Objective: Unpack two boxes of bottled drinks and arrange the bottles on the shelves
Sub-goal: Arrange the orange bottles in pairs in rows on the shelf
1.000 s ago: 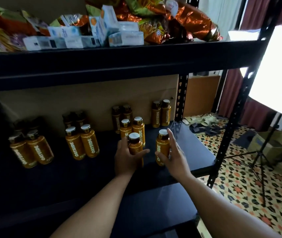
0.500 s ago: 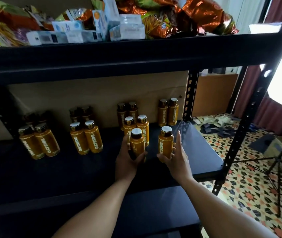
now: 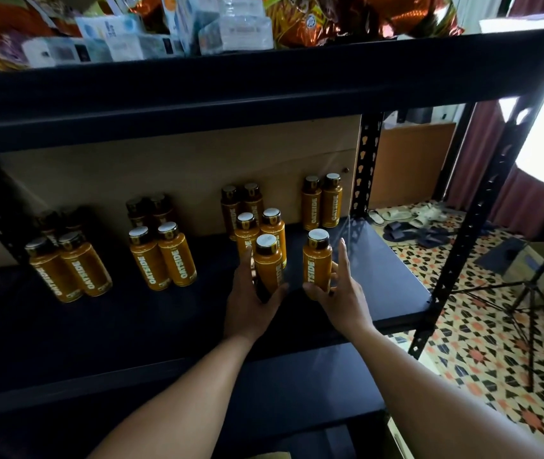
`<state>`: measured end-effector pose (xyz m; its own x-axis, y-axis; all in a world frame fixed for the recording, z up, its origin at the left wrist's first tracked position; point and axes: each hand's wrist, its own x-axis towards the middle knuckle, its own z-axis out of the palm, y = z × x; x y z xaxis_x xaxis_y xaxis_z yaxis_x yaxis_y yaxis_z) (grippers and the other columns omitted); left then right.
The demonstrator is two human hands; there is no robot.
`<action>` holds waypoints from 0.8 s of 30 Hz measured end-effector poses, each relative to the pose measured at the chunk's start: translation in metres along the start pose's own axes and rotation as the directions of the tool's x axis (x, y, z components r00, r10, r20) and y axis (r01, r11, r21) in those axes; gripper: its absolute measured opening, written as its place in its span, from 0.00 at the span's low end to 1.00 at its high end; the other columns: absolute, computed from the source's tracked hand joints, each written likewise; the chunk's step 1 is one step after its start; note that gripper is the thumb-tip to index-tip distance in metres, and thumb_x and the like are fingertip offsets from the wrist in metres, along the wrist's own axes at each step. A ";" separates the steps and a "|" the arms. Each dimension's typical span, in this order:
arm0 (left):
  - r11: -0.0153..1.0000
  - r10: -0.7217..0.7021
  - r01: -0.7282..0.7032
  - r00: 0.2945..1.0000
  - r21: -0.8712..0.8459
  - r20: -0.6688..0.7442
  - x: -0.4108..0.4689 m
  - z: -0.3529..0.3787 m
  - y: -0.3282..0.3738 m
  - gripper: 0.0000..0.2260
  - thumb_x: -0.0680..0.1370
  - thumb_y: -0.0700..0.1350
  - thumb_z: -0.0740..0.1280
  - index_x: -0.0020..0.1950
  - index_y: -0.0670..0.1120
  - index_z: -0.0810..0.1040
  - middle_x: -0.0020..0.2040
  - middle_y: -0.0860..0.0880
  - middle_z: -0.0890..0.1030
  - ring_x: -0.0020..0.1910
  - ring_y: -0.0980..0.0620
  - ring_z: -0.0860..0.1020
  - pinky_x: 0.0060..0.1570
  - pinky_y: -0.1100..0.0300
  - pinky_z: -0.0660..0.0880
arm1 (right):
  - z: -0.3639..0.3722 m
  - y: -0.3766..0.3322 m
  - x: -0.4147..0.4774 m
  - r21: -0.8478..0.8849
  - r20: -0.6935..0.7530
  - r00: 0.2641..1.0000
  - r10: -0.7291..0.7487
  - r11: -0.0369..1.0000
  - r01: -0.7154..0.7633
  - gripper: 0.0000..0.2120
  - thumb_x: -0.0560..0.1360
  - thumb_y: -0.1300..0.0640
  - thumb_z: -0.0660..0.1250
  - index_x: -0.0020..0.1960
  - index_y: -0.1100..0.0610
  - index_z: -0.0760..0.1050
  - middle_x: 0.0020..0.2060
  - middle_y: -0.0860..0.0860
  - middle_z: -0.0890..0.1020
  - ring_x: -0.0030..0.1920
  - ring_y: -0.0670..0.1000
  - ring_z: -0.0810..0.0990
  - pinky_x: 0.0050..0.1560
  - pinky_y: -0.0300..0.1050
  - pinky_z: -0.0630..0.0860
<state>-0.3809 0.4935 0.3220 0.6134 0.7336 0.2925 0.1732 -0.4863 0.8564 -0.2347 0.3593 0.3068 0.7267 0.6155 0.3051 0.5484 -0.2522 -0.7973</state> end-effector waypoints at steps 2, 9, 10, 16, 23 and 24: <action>1.000 -0.006 0.006 1.000 0.023 0.006 0.002 0.001 -0.001 0.45 0.71 0.54 0.78 0.78 0.68 0.52 0.76 0.56 0.66 0.72 0.56 0.68 0.68 0.53 0.70 | -0.001 -0.002 -0.001 0.023 -0.019 1.000 0.021 1.000 -0.020 0.56 0.73 0.42 0.76 0.75 0.26 0.31 0.74 0.52 0.70 0.70 0.57 0.75 0.66 0.66 0.75; 0.999 -0.004 0.002 0.998 0.036 0.066 0.002 0.001 -0.004 0.46 0.76 0.50 0.75 0.81 0.63 0.45 0.78 0.54 0.66 0.76 0.51 0.66 0.72 0.45 0.68 | -0.001 0.000 0.000 0.010 0.010 1.000 0.016 1.000 -0.016 0.54 0.76 0.45 0.74 0.73 0.24 0.30 0.74 0.52 0.72 0.70 0.56 0.75 0.68 0.64 0.74; 1.000 -0.004 0.002 0.998 0.028 0.067 0.001 0.001 -0.003 0.46 0.76 0.49 0.75 0.82 0.62 0.46 0.78 0.54 0.67 0.75 0.53 0.66 0.72 0.47 0.68 | -0.001 0.001 0.000 0.005 0.018 1.000 0.016 1.000 -0.016 0.53 0.77 0.46 0.74 0.75 0.27 0.30 0.72 0.51 0.75 0.67 0.54 0.77 0.67 0.63 0.75; 0.999 -0.006 0.004 0.998 0.035 0.061 0.002 0.002 -0.006 0.47 0.74 0.50 0.77 0.82 0.62 0.47 0.77 0.53 0.68 0.75 0.51 0.68 0.70 0.49 0.70 | -0.001 0.000 -0.001 0.000 0.039 0.999 0.005 1.000 -0.005 0.53 0.78 0.48 0.73 0.79 0.34 0.31 0.73 0.50 0.74 0.65 0.51 0.78 0.66 0.59 0.76; 0.999 0.023 -0.024 0.998 0.031 0.061 0.004 0.002 -0.004 0.44 0.75 0.49 0.76 0.81 0.63 0.50 0.78 0.54 0.66 0.76 0.52 0.66 0.70 0.53 0.68 | -0.003 0.001 -0.001 -0.003 0.055 0.998 -0.017 1.000 0.017 0.51 0.77 0.48 0.74 0.78 0.29 0.36 0.75 0.49 0.72 0.70 0.54 0.77 0.67 0.58 0.76; 0.998 0.040 -0.043 0.997 0.036 0.068 0.004 0.003 -0.004 0.44 0.75 0.48 0.76 0.81 0.64 0.51 0.78 0.54 0.66 0.76 0.52 0.66 0.70 0.52 0.69 | -0.002 0.001 -0.001 -0.015 0.072 0.997 -0.034 0.999 0.035 0.50 0.77 0.47 0.74 0.78 0.28 0.37 0.76 0.49 0.72 0.70 0.53 0.77 0.67 0.57 0.77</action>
<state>-0.3775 0.4970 0.3181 0.6706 0.6796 0.2974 0.1745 -0.5341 0.8272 -0.2339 0.3566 0.3071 0.6761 0.6756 0.2940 0.5799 -0.2417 -0.7781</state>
